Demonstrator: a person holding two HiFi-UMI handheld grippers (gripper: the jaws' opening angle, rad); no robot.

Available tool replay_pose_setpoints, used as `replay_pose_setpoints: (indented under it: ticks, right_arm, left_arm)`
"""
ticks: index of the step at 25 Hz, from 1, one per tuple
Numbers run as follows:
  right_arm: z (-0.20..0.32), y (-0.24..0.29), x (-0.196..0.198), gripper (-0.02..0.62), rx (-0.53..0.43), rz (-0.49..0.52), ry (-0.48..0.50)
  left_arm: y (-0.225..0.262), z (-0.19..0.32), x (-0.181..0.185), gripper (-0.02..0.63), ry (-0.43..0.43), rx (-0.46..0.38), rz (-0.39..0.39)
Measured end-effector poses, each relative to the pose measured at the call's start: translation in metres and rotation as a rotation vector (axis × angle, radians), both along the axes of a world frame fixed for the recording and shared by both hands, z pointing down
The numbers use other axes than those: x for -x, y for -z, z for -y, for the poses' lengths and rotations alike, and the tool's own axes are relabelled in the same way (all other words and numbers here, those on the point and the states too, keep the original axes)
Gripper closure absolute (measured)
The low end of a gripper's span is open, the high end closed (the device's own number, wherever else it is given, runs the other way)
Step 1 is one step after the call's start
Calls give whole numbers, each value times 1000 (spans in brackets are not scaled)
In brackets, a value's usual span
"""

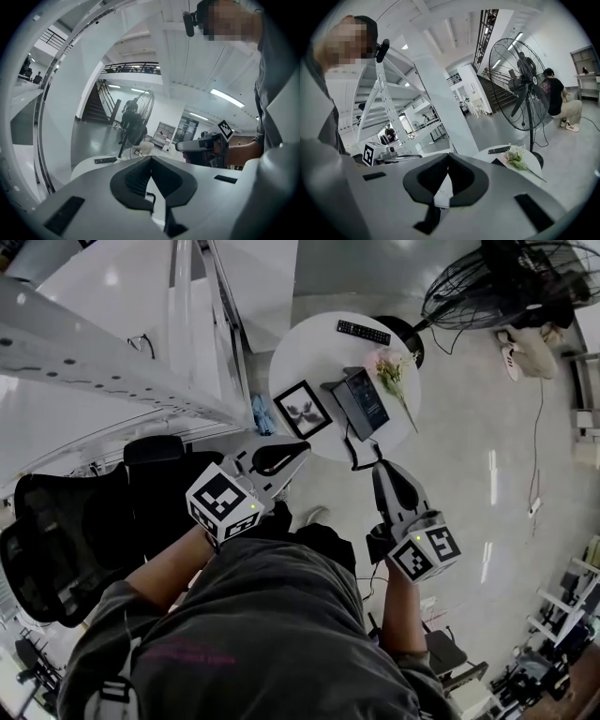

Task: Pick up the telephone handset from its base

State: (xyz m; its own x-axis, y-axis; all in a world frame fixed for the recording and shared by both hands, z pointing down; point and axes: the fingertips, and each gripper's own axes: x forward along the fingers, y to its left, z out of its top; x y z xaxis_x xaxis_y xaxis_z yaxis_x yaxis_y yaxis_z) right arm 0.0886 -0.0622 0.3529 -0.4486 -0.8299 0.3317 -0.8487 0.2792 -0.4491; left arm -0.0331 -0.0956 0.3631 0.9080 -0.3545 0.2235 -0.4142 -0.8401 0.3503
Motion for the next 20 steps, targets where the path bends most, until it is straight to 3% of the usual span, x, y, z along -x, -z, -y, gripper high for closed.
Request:
replay_pose_setpoints:
  ticks: [9,20]
  right_arm:
    - [29,-25,-24,577,26,-15,44]
    - [65,-77,-57,577,77,-33,190]
  left_arm:
    - [-43,23,-27,591,62,88,13]
    - [-113,47,-60,592,204,182,44]
